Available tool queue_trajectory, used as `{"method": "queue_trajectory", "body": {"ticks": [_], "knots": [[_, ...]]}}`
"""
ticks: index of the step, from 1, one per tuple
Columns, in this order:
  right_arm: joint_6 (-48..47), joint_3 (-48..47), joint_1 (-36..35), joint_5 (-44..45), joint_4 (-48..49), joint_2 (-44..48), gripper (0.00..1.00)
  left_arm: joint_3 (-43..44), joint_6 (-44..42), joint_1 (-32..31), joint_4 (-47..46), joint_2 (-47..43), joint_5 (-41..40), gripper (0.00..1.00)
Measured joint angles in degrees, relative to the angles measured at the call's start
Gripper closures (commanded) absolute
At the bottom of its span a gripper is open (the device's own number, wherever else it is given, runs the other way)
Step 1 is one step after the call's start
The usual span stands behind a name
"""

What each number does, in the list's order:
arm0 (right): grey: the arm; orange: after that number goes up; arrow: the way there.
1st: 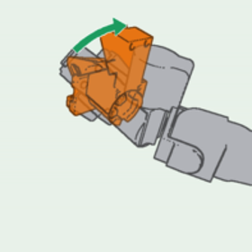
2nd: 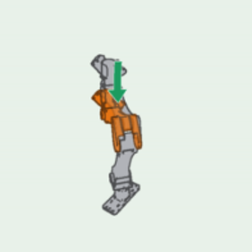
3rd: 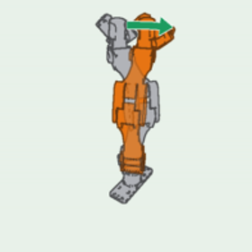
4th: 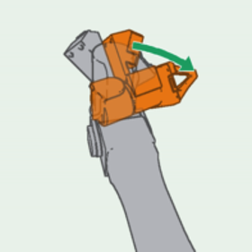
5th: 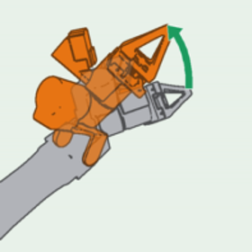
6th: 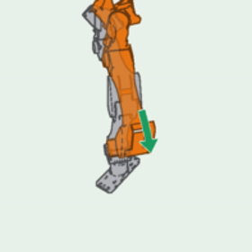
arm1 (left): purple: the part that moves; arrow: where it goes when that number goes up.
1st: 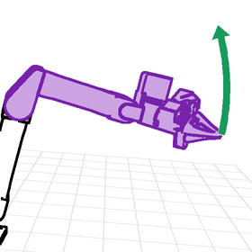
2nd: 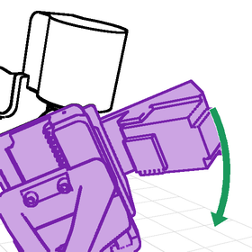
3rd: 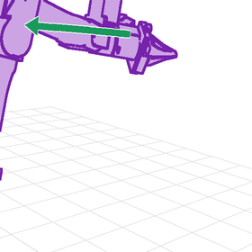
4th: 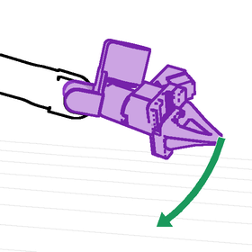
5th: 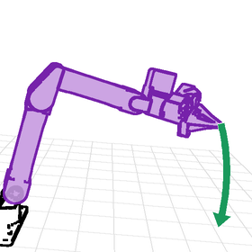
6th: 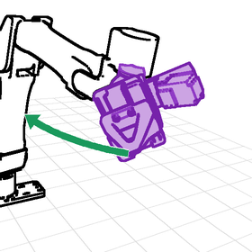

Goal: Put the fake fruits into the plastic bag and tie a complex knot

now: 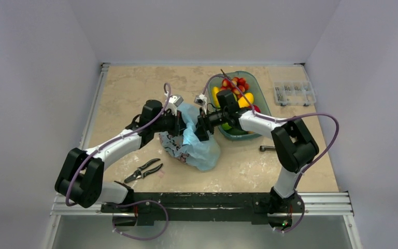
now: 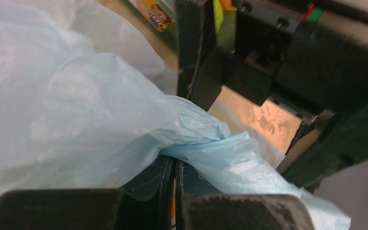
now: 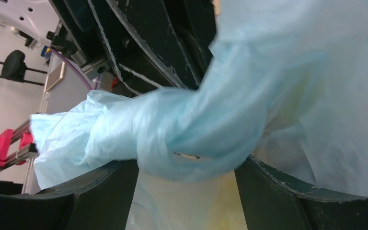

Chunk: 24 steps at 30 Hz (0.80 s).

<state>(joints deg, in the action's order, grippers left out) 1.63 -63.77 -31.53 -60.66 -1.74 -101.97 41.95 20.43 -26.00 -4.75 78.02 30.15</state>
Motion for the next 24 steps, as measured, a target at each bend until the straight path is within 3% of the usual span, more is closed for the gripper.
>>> {"method": "queue_trajectory", "body": {"ticks": [8,13,15,20,24], "knots": [[17.9,1.7,-4.9,1.8,22.5,-3.0,0.22,-0.6,6.2,1.4,-4.8,-0.7,10.6,1.0],[24.5,1.7,-6.0,1.1,30.5,-4.7,0.2,-2.1,8.8,3.4,-8.1,-1.4,14.2,1.0],[25.6,1.9,-6.2,0.6,31.6,-4.8,0.11,-2.4,9.5,3.7,-8.8,-1.4,15.6,1.0],[23.5,2.8,-5.3,1.2,28.1,-2.3,0.01,-3.4,11.1,4.5,-10.6,-1.4,18.6,1.0],[18.7,3.0,-2.3,1.1,19.9,4.0,0.02,-3.5,11.5,5.6,-10.6,-1.3,20.4,1.0]]}}
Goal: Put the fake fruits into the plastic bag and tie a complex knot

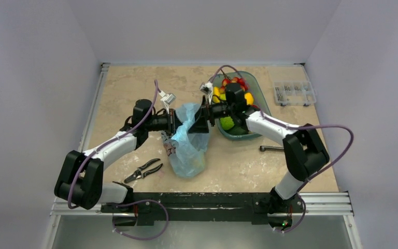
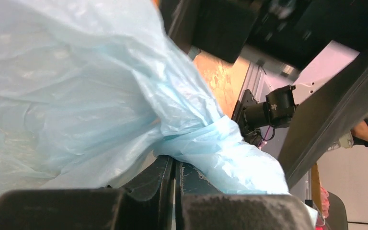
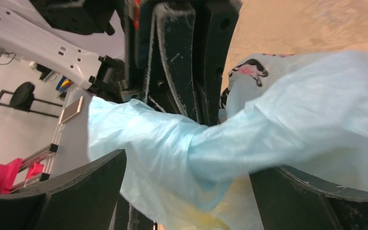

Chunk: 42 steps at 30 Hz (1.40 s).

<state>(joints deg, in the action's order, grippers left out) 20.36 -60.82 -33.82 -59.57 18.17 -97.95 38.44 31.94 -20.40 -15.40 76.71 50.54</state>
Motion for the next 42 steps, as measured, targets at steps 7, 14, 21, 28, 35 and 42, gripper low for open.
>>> {"method": "queue_trajectory", "body": {"ticks": [7,14,21,28,35,42], "knots": [[-7.4,-4.2,8.4,-1.0,-10.6,4.9,0.42,0.0,0.0,0.2,0.0,1.3,1.3,1.0],[-9.8,-4.7,8.6,0.5,-14.3,1.7,0.64,0.2,0.3,0.0,-0.2,2.3,1.8,1.0],[-10.6,-3.1,4.9,-0.1,-14.2,-0.2,0.49,1.2,1.1,-0.2,-0.8,3.1,1.8,1.0],[-11.4,-1.1,2.0,-1.8,-13.6,-0.2,0.24,1.8,3.5,-0.3,-2.1,3.7,1.9,1.0],[-7.0,-2.4,1.2,-2.0,-6.9,-2.6,0.2,2.0,5.0,-1.8,-4.4,4.4,3.3,1.0],[-0.6,-5.1,0.9,-7.3,-0.3,-8.1,0.16,2.0,5.0,-2.4,-5.2,4.8,3.5,1.0]]}}
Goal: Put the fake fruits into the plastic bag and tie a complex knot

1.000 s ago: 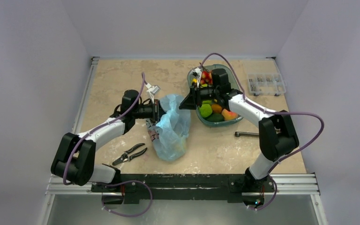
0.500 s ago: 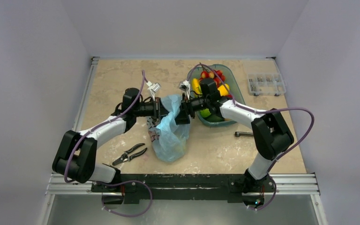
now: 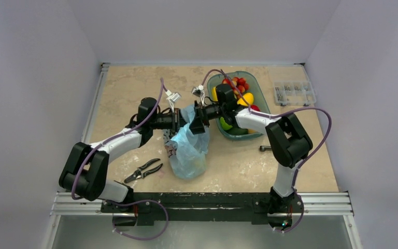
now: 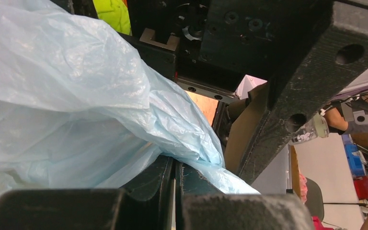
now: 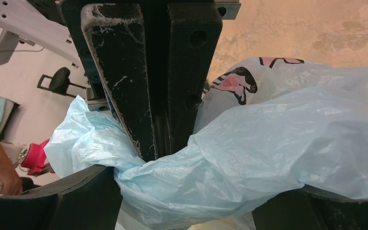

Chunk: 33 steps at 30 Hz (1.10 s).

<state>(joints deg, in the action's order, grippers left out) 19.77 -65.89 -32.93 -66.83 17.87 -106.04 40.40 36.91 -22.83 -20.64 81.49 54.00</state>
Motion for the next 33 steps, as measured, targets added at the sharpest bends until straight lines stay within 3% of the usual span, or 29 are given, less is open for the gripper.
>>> {"method": "queue_trajectory", "body": {"ticks": [6,9,14,16,20,23,30,33], "knots": [[3.8,0.0,-0.2,-0.2,3.9,-0.1,0.09,0.0,0.1,0.2,-0.9,0.1,0.0,1.0],[1.6,0.4,0.1,1.3,0.1,2.1,0.04,0.0,1.5,1.1,-1.8,0.1,0.0,1.0],[-3.8,1.9,3.7,1.7,-8.4,8.7,0.06,0.0,1.6,1.7,-2.4,0.3,0.0,1.0],[-5.8,1.8,5.6,1.7,-11.2,10.7,0.15,0.0,1.6,1.7,-2.5,0.5,0.0,1.0],[-8.7,1.0,8.6,1.8,-15.5,11.9,0.44,0.0,1.7,1.7,-2.5,1.1,0.0,1.0],[-10.4,1.0,8.8,2.6,-18.1,11.8,0.54,0.0,2.2,1.6,-2.7,1.1,0.0,1.0],[-11.2,1.7,6.6,3.0,-19.6,11.0,0.29,0.0,5.7,1.1,-5.2,1.2,0.1,1.0],[-9.4,3.3,4.4,3.1,-17.0,10.9,0.23,0.0,7.4,0.7,-6.9,1.6,0.2,1.0]]}}
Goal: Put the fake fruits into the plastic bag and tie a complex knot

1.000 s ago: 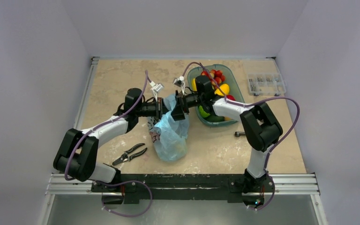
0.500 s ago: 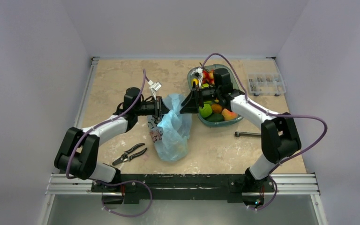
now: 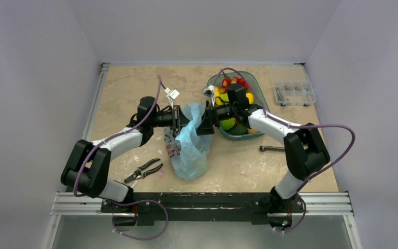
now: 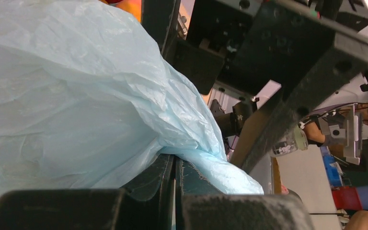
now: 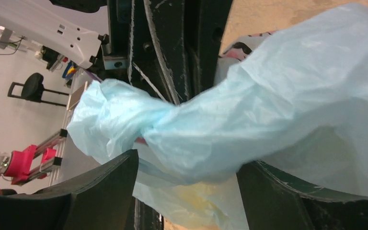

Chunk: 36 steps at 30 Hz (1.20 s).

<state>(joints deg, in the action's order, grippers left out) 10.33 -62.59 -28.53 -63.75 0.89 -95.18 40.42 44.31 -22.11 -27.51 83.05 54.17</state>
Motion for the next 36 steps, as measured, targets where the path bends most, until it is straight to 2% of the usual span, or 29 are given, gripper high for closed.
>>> {"method": "queue_trajectory", "body": {"ticks": [6,12,25,29,36], "knots": [[5.0,0.4,-5.2,2.0,8.7,-3.1,0.2,0.3,2.6,-0.5,-2.2,1.4,1.0,1.0],[10.6,-2.3,-5.9,0.2,15.1,-9.0,0.2,0.3,3.0,-1.0,-2.9,1.6,0.1,1.0],[12.5,-2.8,-5.9,-0.3,17.5,-8.5,0.18,0.1,-4.6,-2.9,3.1,1.9,-0.4,1.0],[8.2,-2.8,-5.2,-0.2,12.9,-7.5,0.15,0.1,-5.0,-3.1,3.3,2.1,0.0,1.0],[-6.3,-5.8,2.2,-0.8,-7.6,0.0,0.09,0.1,-5.1,-3.2,3.3,2.1,1.2,1.0]]}}
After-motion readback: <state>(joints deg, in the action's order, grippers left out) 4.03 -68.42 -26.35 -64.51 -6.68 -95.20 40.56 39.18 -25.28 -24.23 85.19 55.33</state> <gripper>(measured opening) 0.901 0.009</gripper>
